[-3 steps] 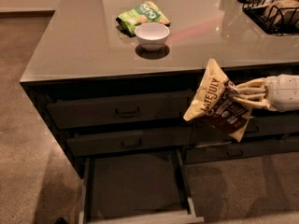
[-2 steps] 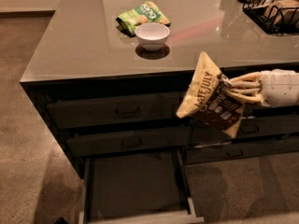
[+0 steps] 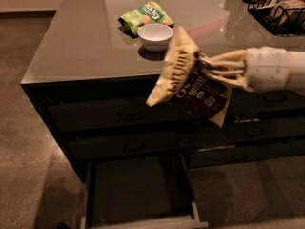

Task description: Pick brown chip bag from bottom drawer and place on counter

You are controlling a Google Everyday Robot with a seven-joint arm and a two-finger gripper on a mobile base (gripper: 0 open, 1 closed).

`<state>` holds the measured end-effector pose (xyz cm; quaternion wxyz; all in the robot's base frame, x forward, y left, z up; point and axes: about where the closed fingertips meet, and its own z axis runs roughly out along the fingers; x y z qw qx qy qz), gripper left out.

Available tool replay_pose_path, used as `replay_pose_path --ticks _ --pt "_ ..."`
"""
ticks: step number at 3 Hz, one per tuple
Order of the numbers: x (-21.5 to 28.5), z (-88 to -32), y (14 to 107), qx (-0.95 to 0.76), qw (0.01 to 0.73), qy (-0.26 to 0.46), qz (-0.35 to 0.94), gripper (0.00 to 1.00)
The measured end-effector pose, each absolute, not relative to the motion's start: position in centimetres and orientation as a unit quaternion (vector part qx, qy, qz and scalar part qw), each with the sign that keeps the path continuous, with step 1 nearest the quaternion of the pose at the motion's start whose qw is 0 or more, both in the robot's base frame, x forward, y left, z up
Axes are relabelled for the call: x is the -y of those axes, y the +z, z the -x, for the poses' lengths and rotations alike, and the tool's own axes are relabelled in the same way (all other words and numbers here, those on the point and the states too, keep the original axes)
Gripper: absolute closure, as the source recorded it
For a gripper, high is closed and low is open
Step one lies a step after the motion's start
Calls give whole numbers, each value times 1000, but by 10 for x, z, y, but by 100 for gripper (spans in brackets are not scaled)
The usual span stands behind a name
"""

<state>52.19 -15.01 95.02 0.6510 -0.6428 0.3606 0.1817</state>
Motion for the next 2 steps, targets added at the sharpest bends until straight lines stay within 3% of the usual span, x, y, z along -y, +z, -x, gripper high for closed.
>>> replay_pose_path --ticks 2 --pt "56 -539 944 -439 607 130 649 100"
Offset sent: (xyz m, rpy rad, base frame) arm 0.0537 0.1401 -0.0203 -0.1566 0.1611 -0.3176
